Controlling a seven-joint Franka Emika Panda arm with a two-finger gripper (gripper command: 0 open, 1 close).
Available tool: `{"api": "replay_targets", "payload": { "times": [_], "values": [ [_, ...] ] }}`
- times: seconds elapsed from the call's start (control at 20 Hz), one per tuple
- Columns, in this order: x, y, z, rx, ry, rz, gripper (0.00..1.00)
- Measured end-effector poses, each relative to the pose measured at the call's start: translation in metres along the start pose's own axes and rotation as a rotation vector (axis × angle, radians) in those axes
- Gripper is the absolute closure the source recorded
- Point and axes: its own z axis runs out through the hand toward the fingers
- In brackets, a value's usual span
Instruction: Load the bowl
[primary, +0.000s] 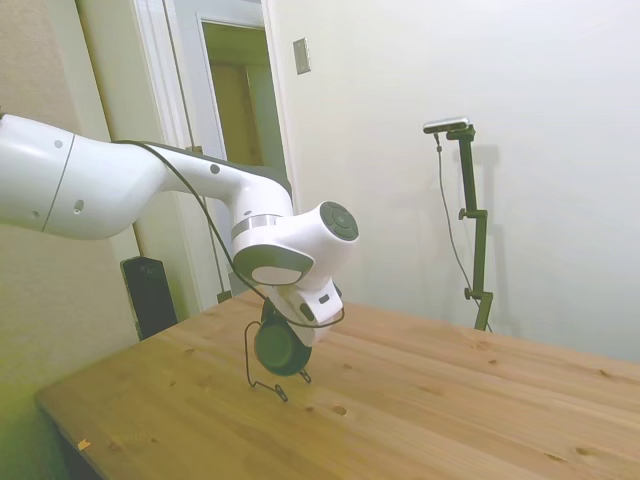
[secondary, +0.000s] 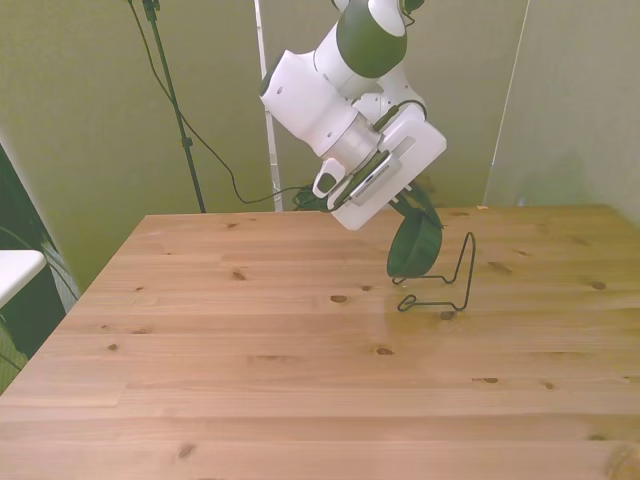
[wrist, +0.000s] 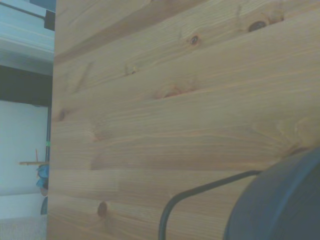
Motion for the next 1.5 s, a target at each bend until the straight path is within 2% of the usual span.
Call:
{"api": "replay_targets", "payload": {
  "times": [0.55, 0.85, 1.5],
  "values": [
    [-0.016, -0.017, 0.034, -0.032, -0.039, -0.043, 1.0],
    [-0.005, -0.008, 0.052, -0.049, -0.039, -0.019, 1.0],
    [0.008, -0.002, 0.065, -0.058, -0.019, -0.014, 1.0]
  ]
}}
